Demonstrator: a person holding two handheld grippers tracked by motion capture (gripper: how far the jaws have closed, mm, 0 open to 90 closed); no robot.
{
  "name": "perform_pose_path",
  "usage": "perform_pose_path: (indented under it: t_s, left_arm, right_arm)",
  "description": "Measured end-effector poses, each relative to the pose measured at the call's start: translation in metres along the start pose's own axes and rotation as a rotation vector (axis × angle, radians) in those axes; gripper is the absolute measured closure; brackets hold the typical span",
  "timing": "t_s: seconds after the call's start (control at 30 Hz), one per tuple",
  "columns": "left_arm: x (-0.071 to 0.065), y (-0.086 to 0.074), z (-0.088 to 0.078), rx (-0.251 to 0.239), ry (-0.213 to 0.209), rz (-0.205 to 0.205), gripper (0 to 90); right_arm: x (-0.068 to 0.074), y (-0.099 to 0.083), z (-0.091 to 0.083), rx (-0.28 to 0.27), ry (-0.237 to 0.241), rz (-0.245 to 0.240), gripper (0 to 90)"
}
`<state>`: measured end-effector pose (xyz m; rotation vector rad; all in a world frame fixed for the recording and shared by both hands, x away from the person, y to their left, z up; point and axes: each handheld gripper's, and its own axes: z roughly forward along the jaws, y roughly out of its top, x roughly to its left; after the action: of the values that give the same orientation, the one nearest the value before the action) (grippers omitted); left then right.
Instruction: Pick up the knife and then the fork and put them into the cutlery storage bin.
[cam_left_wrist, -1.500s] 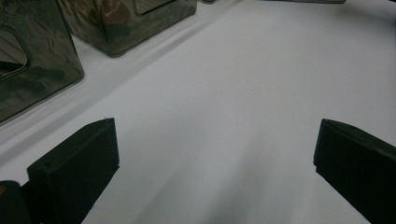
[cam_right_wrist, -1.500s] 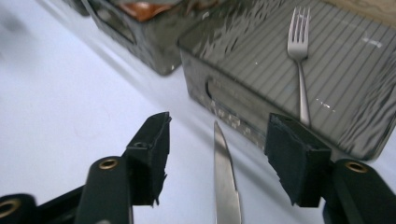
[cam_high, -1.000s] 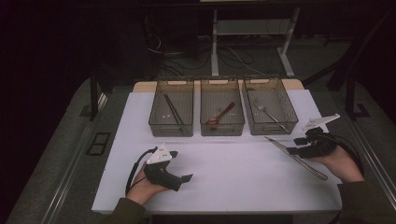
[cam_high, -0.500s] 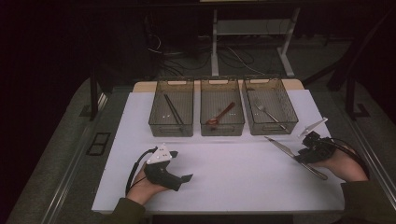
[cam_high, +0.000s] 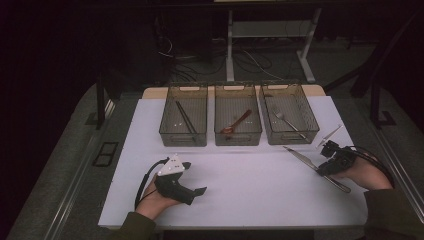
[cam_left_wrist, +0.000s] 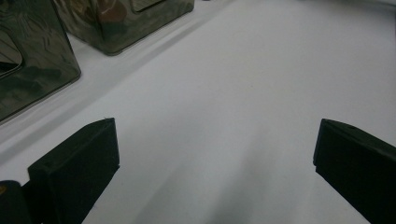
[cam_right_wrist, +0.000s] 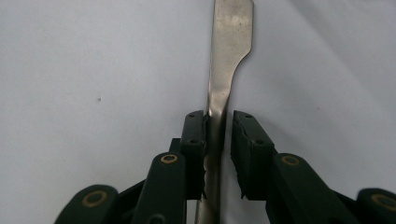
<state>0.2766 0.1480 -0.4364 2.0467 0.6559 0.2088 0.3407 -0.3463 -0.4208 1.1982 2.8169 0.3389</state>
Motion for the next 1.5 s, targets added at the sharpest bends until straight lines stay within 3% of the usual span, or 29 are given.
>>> perform_pose_path:
  t_s: [0.43, 0.63, 0.8, 1.2, 1.5]
  left_arm:
    - [0.0, 0.0, 0.001, 0.006, -0.003, 0.007, 0.0]
    - [0.0, 0.0, 0.0, 0.003, 0.0, 0.005, 2.7]
    - [0.0, 0.0, 0.0, 0.003, -0.003, 0.008, 2.7]
    - [0.001, 0.0, -0.001, -0.012, -0.004, -0.013, 0.0]
    - [0.002, 0.001, -0.002, -0.021, -0.004, -0.011, 0.0]
  right_arm:
    - [0.003, 0.014, 0.003, 0.096, -0.016, -0.007, 77.2]
    - [0.004, 0.014, 0.003, 0.097, -0.025, -0.014, 78.7]
    - [0.003, 0.011, 0.001, 0.078, -0.005, -0.006, 78.8]
    - [0.002, 0.003, -0.023, -0.078, 0.035, 0.005, 78.9]
    - [-0.001, -0.001, -0.039, -0.247, 0.077, 0.032, 78.9]
